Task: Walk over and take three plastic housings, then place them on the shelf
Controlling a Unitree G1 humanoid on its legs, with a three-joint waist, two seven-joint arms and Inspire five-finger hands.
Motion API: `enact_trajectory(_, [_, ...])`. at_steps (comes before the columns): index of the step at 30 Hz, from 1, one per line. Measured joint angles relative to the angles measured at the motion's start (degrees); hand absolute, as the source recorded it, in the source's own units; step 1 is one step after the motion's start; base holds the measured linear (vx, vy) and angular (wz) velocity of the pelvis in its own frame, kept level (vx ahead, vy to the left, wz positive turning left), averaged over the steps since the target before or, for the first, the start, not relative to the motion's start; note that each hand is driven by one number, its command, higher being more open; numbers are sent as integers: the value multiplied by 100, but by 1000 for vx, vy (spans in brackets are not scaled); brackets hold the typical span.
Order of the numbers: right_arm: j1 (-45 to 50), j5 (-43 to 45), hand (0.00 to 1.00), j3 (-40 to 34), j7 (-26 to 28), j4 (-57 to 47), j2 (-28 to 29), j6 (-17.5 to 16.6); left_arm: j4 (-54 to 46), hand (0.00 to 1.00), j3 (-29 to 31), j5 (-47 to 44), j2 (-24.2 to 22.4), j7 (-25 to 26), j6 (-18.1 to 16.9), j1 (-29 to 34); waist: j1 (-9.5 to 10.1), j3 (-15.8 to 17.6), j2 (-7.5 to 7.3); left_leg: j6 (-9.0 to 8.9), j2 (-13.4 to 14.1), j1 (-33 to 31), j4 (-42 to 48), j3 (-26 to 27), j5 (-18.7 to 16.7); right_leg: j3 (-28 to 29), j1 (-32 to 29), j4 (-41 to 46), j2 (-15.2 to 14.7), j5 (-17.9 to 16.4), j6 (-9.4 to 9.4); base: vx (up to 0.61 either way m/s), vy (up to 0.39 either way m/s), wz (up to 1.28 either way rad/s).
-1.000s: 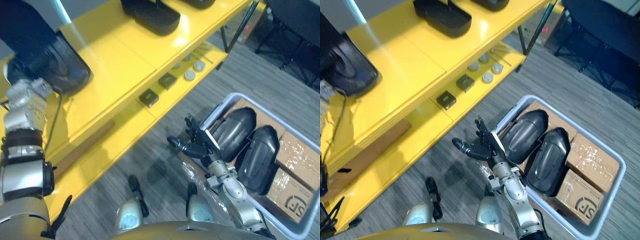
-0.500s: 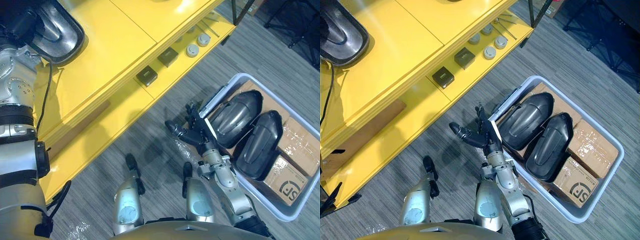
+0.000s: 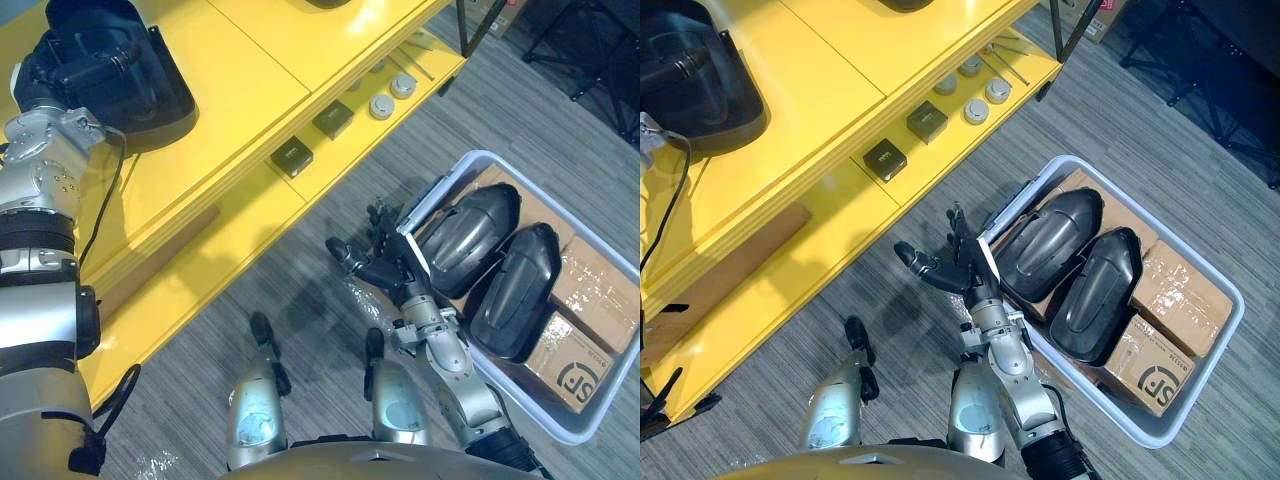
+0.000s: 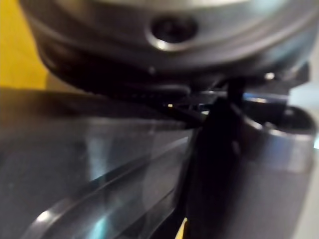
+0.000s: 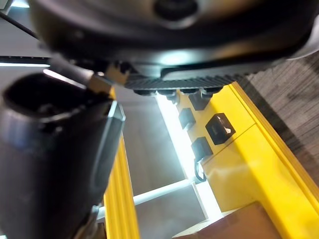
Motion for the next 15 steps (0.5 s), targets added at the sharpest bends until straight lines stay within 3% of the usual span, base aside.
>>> enact_trajectory(7, [77,1,100,94,-5,0,-61,0,66,100,7,21,-11,666,59,2,-84,-3,5,-32,-50,245,-294,31,122,-3,97,9,-1,-15,-9,0,0,0])
enact_trajectory(15, [216,6,100,328,83,-1,-173,68,82,100,79,984,-41,1400,164,-1,-187,-24,26,-26,-94,465,-409,49,182,-9,277,-41,-19,-24,-8,16,-6,-1])
